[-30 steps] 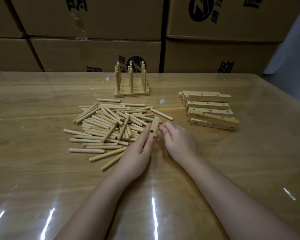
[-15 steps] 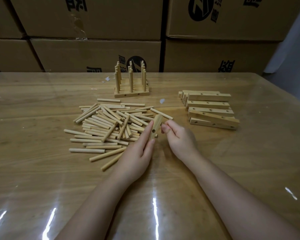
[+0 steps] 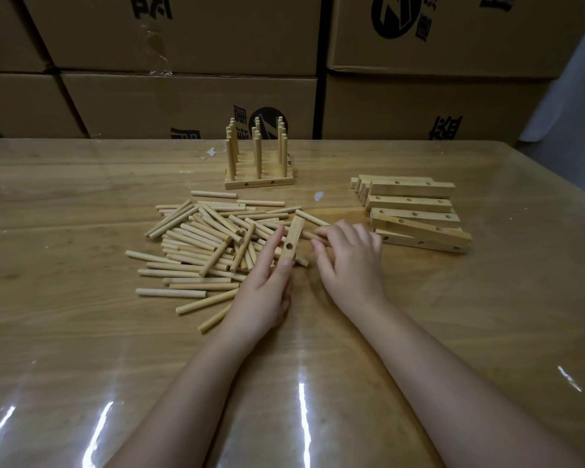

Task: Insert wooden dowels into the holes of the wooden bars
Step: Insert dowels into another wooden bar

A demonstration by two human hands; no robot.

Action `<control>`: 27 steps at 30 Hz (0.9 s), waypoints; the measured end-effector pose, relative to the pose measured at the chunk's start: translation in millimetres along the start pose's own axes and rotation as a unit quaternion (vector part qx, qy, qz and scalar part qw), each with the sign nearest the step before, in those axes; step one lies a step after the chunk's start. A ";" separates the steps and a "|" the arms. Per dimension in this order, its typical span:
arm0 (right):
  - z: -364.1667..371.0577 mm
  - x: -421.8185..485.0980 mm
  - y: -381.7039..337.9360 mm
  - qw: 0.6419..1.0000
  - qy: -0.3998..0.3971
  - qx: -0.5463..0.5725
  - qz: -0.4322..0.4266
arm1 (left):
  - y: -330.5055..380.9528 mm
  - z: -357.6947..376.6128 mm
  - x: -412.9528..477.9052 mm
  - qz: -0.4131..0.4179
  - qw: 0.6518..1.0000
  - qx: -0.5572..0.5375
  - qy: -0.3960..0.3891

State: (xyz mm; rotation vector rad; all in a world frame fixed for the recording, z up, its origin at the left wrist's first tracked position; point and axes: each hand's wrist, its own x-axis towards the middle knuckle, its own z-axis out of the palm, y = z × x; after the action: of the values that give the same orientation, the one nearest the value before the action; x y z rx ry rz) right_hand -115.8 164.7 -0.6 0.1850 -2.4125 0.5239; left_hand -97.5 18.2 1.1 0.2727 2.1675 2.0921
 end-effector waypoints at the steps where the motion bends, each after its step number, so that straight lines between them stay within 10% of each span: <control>1: 0.1 -0.3 -0.9 1.000 0.004 -0.018 -0.011 | 1.1 -0.2 0.0 -0.010 1.000 -0.013 -0.001; 27: -2.8 -5.2 -2.8 0.997 -0.058 -0.010 0.050 | 6.7 0.4 -8.3 0.005 0.996 0.085 -0.025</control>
State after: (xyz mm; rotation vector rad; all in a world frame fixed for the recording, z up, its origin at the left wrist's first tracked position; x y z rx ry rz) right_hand -109.4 163.3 -1.0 0.0874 -2.5502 0.5467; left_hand -89.0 17.0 7.4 0.3476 2.3212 1.8868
